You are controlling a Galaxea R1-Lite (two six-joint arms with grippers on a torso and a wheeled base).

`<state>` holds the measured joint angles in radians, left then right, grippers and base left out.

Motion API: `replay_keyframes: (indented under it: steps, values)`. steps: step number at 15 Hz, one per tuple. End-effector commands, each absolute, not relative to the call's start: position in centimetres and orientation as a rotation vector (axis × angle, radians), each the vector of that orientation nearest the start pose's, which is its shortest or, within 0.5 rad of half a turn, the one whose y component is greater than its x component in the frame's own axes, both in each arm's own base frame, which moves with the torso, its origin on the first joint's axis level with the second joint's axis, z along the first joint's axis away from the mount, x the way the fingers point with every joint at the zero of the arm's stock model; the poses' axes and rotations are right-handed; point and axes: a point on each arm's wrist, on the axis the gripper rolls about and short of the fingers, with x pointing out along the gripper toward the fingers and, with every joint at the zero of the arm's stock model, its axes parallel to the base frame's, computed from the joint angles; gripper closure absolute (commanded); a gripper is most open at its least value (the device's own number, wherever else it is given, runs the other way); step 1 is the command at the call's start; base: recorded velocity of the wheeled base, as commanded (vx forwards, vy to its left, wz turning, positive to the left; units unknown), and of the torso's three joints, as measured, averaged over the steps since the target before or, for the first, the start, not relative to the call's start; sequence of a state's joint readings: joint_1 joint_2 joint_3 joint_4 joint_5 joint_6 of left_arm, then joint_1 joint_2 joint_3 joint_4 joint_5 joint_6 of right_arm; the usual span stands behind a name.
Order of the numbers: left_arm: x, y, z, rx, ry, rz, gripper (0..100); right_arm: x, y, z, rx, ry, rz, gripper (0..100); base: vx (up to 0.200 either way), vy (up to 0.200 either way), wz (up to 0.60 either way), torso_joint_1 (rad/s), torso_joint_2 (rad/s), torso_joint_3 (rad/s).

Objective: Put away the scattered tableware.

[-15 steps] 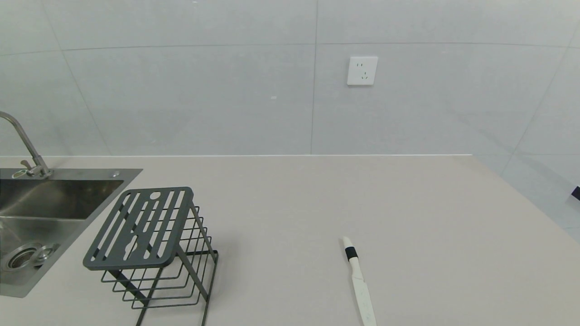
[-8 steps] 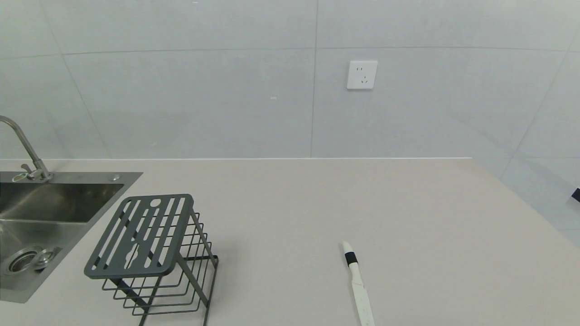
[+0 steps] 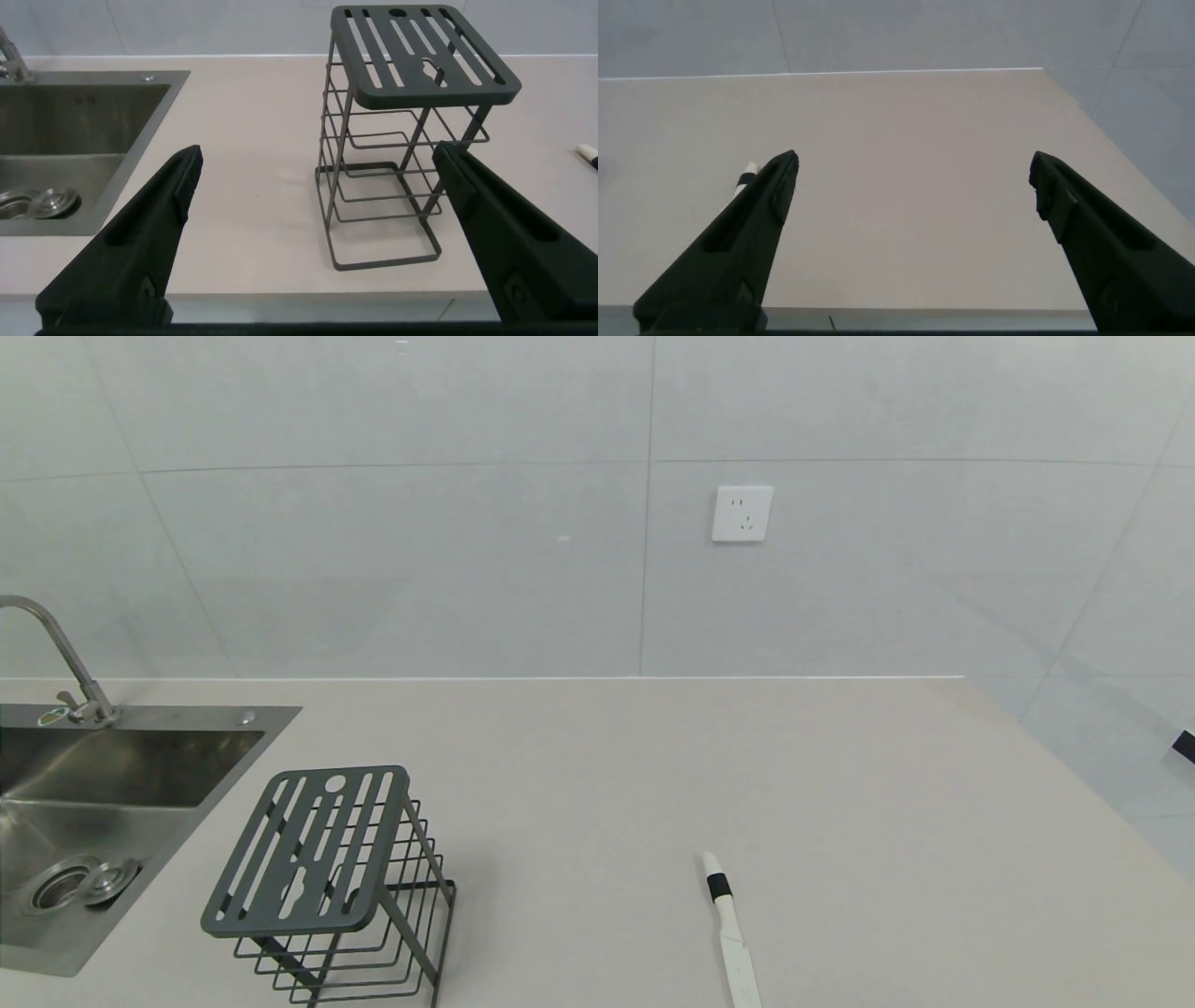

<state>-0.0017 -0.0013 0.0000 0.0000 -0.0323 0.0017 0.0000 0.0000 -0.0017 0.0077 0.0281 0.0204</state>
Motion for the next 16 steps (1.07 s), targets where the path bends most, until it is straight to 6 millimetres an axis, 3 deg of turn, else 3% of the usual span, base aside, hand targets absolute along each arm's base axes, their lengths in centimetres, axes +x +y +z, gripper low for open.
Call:
replay_keyframes:
  steps: [1, 13, 14, 16]
  values:
    - [-2.3, -0.1, 7.5, 0.002, 0.000, -0.034, 0, -2.3, 0.1, 7.5, 0.020, 0.008, 0.029, 0, 0.000, 0.000, 0.00, 0.000, 0.00, 0.000]
    - [-2.3, -0.1, 7.6, 0.006, -0.002, -0.035, 0, -2.3, 0.1, 7.5, 0.000, 0.006, 0.040, 0, 0.000, 0.000, 0.00, 0.000, 0.00, 0.000]
    - [-2.3, -0.1, 7.6, 0.006, -0.002, -0.035, 0, -2.3, 0.1, 8.1, 0.010, -0.041, 0.039, 0, 0.000, 0.000, 0.00, 0.000, 0.00, 0.000]
    - [-2.3, -0.1, 7.6, 0.008, -0.002, -0.037, 0, -3.8, 0.1, 12.7, -0.004, -0.262, 0.040, 0, 0.000, 0.000, 0.00, 0.000, 0.00, 0.000]
